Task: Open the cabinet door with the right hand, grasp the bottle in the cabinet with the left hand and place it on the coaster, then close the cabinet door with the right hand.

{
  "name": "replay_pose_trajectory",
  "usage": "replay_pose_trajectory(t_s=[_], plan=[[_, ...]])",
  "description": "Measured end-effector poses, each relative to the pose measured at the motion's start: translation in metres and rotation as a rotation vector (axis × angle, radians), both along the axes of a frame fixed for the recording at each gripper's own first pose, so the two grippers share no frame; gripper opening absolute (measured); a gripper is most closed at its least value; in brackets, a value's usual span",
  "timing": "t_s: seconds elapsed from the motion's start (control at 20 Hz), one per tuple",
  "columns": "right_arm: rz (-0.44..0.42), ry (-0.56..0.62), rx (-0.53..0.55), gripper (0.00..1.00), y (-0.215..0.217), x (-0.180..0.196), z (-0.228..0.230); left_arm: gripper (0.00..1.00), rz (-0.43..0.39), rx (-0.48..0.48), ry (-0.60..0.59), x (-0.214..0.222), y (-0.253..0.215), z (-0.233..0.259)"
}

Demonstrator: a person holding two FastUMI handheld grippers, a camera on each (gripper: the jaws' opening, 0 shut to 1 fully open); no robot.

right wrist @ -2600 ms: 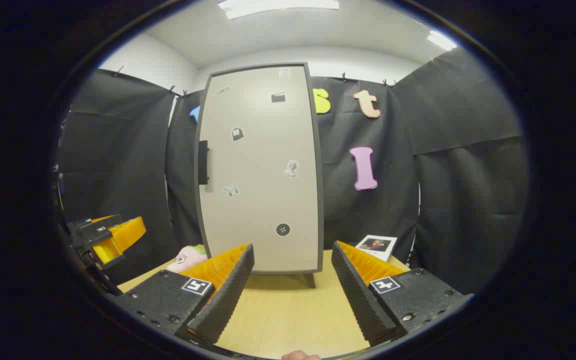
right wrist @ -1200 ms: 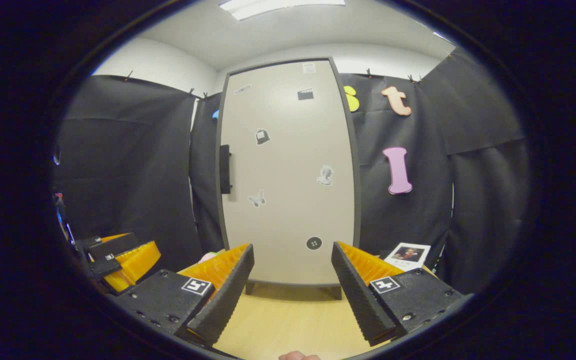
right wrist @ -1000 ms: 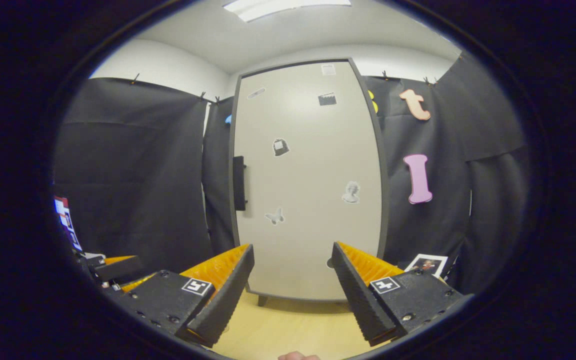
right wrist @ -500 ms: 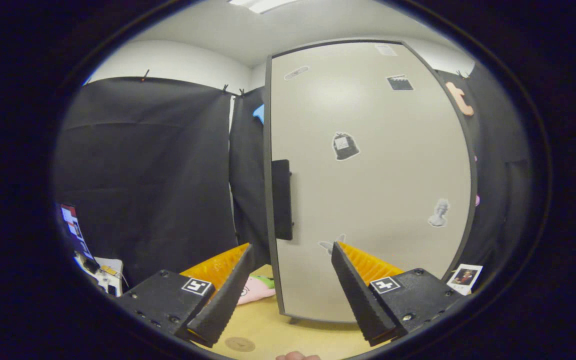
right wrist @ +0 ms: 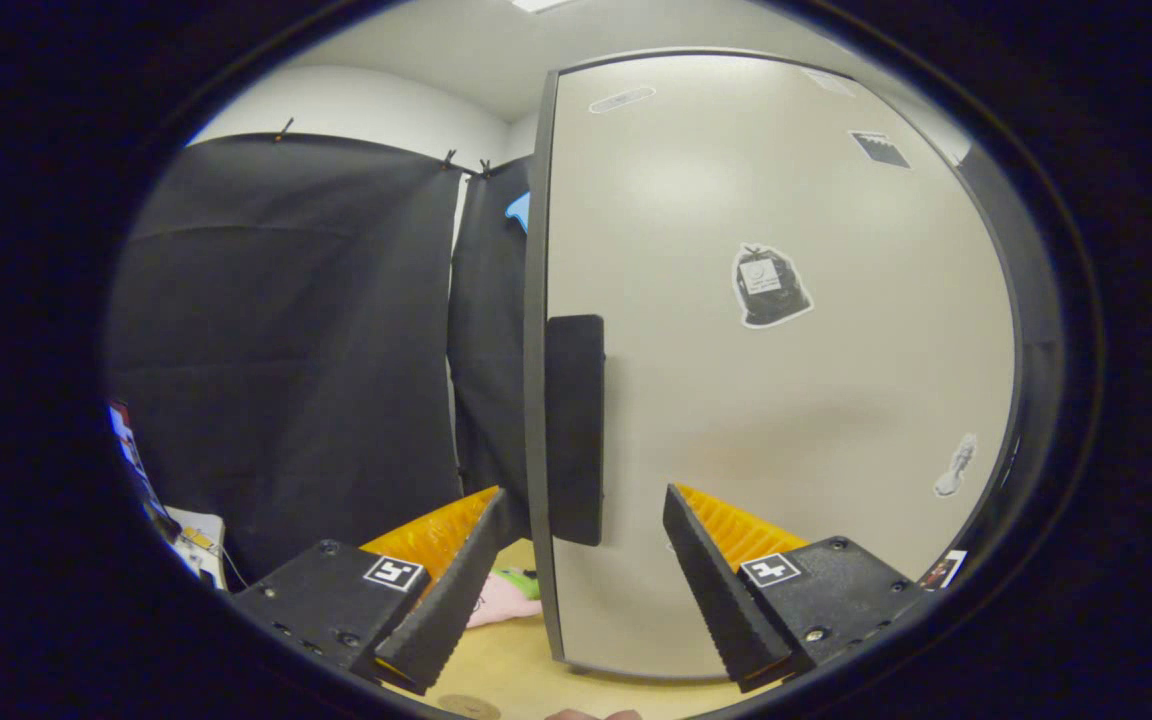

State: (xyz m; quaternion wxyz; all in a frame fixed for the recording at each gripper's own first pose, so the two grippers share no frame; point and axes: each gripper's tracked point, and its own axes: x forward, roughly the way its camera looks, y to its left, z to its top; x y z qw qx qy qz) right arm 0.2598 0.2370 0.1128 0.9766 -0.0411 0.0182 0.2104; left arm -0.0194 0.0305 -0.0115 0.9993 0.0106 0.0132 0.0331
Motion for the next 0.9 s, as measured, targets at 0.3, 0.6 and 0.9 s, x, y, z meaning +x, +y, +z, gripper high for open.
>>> replay_pose_trajectory(t_s=[0.3,0.6,0.9], plan=[[-0.013,0.01,-0.005,0.97,0.013,0.019,0.003,0.95,-0.001,-0.003,0.005,0.001,0.003,-0.001],[-0.021,-0.002,-0.025,0.57,0.022,0.028,0.005,0.95,0.015,0.005,0.008,0.002,0.009,0.0],[-0.071,-0.021,-0.049,0.38,0.015,0.035,0.003,0.95,0.018,0.019,0.015,0.0,0.014,-0.001]])
